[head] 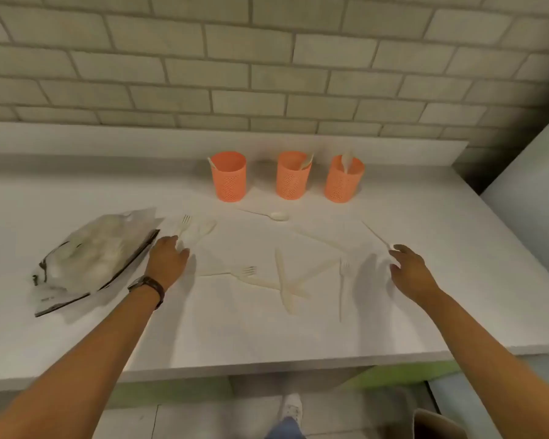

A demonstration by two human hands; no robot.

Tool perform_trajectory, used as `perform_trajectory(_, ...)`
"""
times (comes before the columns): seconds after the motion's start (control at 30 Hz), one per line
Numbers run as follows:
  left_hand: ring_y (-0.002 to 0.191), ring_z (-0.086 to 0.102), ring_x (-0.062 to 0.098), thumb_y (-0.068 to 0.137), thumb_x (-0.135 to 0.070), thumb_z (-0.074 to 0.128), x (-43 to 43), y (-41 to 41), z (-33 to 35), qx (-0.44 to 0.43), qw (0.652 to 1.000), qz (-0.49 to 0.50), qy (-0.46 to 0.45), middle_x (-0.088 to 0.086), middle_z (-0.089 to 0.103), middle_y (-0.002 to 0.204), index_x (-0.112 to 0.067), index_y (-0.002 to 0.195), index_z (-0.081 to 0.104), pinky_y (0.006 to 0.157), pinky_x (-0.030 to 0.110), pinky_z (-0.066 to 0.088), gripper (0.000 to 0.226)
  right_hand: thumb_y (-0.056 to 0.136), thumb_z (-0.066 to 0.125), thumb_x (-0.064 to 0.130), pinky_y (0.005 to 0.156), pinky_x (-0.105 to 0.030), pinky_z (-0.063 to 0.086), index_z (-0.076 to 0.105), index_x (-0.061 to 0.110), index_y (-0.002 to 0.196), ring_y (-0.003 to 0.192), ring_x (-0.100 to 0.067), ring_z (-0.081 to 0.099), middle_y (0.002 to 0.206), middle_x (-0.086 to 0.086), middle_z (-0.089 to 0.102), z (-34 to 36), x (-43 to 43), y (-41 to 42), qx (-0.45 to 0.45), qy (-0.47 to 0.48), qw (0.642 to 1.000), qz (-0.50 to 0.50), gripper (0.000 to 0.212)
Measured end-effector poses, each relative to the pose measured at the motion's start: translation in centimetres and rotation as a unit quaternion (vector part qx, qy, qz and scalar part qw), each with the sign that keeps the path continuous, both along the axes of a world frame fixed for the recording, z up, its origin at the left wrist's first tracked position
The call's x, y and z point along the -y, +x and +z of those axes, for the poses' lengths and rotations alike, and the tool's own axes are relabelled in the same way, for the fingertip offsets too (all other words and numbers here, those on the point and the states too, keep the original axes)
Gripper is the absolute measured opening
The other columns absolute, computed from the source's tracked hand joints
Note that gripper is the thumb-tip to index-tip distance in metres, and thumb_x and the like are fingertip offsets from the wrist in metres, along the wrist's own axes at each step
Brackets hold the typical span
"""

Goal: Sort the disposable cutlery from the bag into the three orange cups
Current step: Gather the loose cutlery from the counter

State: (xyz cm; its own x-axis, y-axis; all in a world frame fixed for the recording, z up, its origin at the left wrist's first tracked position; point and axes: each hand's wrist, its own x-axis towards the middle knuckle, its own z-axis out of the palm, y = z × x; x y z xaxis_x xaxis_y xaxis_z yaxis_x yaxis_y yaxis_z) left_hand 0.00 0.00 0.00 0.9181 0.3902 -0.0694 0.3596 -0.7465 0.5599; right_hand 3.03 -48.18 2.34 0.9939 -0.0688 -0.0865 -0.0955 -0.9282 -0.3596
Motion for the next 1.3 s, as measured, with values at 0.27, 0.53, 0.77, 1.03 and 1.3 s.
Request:
perform_trajectory(0.27, 0.109, 0.046, 0.048, 0.085, -0.010, 0.054, 1.2, 2.1, -1.9, -0.034, 0.984, 0.144, 0.096, 0.033, 0.051, 0.118, 0.006, 0.121, 0.051, 0.086, 0.053, 0.043, 0.039, 0.095, 0.044, 0.013, 0.109, -0.048, 0.032, 0.038, 0.005, 0.139, 0.132, -0.032, 0.039, 0.149, -0.009, 0.038, -1.4, 0.6, 7.5, -0.032, -0.053, 0.998, -0.006, 0.046)
perform_trajectory(0.53, 0.099, 0.055, 0.037, 0.085, 0.001, 0.055, 6.1, -2.0, -2.0, 0.009, 0.999, 0.048, 0.023, 0.024, 0.058, 0.110, -0.005, 0.120, 0.059, 0.091, 0.042, 0.042, 0.036, 0.087, 0.045, -0.003, 0.082, -0.042, 0.044, 0.057, 0.005, 0.127, 0.097, -0.036, 0.053, 0.117, -0.016, 0.057, -3.3, 0.4, 4.5, 0.020, -0.067, 0.997, 0.018, 0.042)
perform_trajectory(0.77, 0.108, 0.053, 0.022, 0.093, -0.016, 0.049, 13.7, -4.2, -0.6, -0.033, 0.996, -0.007, -0.085, 0.012, 0.050, 0.126, -0.008, 0.133, 0.048, 0.096, 0.024, 0.036, 0.041, 0.094, 0.048, 0.029, 0.087, -0.040, 0.044, 0.051, 0.011, 0.132, 0.106, -0.031, 0.054, 0.127, -0.010, 0.053, -2.1, -4.5, -4.0, -0.048, -0.033, 0.998, 0.037, 0.042)
perform_trajectory(1.03, 0.109, 0.052, 0.015, 0.098, -0.033, 0.028, 19.5, -3.0, 0.6, -0.098, 0.982, -0.132, -0.087, 0.001, 0.053, 0.120, -0.023, 0.130, 0.051, 0.099, 0.027, 0.040, 0.040, 0.076, 0.002, 0.079, 0.097, -0.033, 0.035, 0.036, 0.017, 0.139, 0.117, -0.021, 0.044, 0.134, 0.000, 0.040, -0.7, -13.1, -4.2, -0.106, -0.021, 0.991, 0.079, 0.094)
perform_trajectory(1.3, 0.118, 0.042, 0.015, 0.100, -0.039, 0.020, 20.9, -1.2, 2.2, -0.167, 0.967, -0.189, -0.039, -0.005, 0.053, 0.122, -0.026, 0.115, 0.058, 0.098, 0.030, 0.025, 0.043, 0.083, 0.054, 0.045, 0.097, -0.039, 0.041, 0.024, 0.003, 0.143, 0.115, -0.028, 0.048, 0.130, -0.011, 0.043, -0.7, -18.3, -3.4, -0.124, -0.079, 0.987, 0.063, 0.080)
